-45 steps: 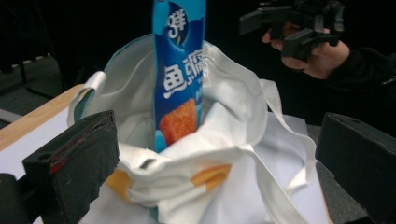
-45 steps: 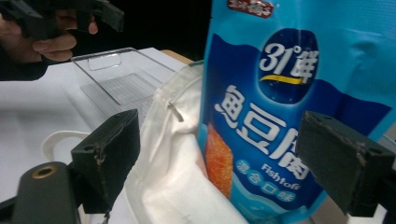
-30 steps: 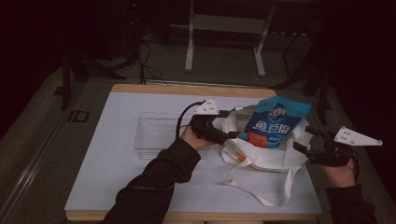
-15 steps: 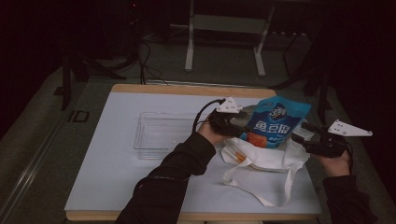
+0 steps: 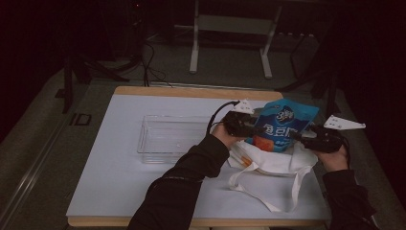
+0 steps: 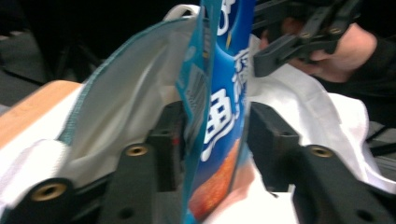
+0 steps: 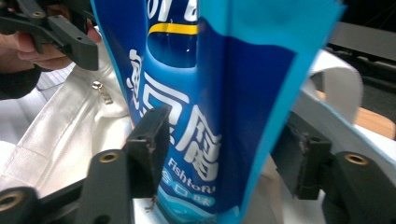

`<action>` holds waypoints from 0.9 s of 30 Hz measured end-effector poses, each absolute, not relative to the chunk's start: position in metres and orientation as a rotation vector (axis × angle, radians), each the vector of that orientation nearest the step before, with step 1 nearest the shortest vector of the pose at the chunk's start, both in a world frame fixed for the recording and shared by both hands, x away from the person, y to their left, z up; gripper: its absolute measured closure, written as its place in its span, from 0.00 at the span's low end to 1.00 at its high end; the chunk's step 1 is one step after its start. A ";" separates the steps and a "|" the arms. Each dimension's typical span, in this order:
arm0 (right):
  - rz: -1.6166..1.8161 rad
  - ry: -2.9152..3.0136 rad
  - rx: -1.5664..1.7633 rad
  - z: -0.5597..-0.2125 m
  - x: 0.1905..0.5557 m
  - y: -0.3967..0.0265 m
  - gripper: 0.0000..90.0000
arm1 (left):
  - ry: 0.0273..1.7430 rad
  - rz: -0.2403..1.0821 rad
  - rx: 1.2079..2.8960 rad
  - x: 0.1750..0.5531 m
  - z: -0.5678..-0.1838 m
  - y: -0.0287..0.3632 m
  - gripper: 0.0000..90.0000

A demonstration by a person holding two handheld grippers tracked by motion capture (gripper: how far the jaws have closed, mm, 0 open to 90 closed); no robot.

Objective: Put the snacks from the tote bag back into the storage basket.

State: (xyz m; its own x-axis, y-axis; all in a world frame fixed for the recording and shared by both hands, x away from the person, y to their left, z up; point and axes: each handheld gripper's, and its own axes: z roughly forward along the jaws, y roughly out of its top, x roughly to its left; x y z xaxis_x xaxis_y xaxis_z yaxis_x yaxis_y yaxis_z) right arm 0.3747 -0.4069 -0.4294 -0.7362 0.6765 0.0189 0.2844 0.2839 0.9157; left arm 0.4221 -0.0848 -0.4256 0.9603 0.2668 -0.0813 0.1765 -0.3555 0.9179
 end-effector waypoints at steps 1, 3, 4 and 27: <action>1.442 2.185 0.866 -0.430 0.375 -0.406 0.47 | 0.320 0.089 1.949 0.423 -0.426 -0.085 0.67; 1.443 2.198 0.856 -0.431 0.378 -0.403 0.50 | 0.316 0.094 1.959 0.425 -0.425 -0.087 0.73; 1.443 2.197 0.854 -0.432 0.378 -0.401 0.51 | 0.318 0.087 1.962 0.426 -0.426 -0.087 0.73; 1.418 2.268 0.840 -0.428 0.380 -0.396 0.92 | 0.368 0.139 1.988 0.426 -0.427 -0.097 0.99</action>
